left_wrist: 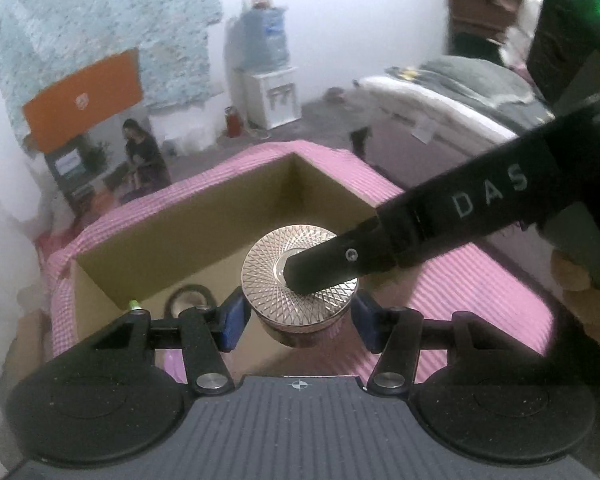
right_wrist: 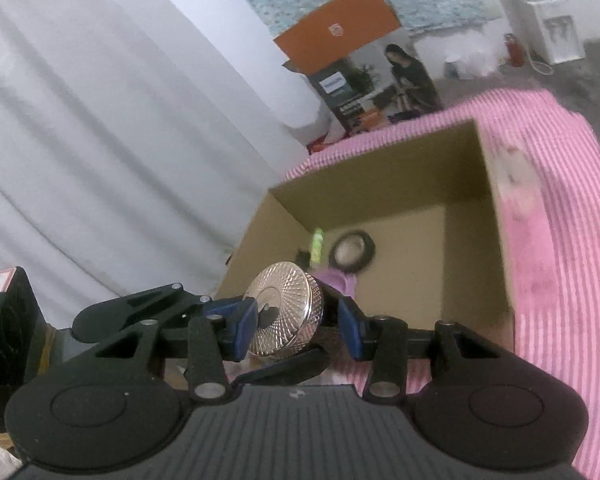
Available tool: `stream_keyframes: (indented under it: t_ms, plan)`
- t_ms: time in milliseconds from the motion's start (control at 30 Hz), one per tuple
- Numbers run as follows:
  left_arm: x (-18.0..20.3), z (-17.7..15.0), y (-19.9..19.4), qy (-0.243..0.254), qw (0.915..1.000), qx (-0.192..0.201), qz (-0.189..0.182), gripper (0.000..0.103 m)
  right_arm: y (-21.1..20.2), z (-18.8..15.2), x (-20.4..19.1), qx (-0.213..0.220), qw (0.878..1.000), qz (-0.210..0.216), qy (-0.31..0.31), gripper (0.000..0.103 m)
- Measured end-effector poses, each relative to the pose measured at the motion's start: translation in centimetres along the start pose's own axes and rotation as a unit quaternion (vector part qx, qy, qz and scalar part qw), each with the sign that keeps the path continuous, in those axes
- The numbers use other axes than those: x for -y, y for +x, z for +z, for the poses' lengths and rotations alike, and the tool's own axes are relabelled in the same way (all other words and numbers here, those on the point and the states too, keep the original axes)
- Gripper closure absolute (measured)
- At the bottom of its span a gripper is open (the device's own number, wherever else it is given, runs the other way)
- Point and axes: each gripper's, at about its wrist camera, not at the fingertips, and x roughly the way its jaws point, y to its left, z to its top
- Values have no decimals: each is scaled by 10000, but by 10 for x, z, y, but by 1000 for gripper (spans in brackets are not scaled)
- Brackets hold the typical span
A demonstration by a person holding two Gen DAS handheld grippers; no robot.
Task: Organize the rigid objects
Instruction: 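Carry the gold-lidded jar into the box and open the right gripper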
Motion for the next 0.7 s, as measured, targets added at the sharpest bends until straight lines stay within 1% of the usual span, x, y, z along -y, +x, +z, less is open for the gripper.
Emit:
stream_keyframes:
  t_ms: [100,167,333,400,533,700]
  plan:
    - [-21,19,24,-339,9991,-248,-56,48,19,29,1,-155,9998,-23,-79,56]
    - [-37,28,45,-615,9968,-505,-92,48,35,47,6,-316,9994,-80,-71,56]
    - [-63,43,96,-997,9898,-1012,-83,48,87,83,32,-804,9964,-176,180,56]
    - [-71,46,113,-1066,9874,-1168,-40,48,105,93,42,-972,9947,-227,260,56]
    - [-79,49,139,-1140,9831,-1431,75,48,134,105,56,-1225,9914,-393,227,55]
    - [-87,52,166,-1193,9790,-1645,168,48,161,117,65,-1444,9880,-524,180,56]
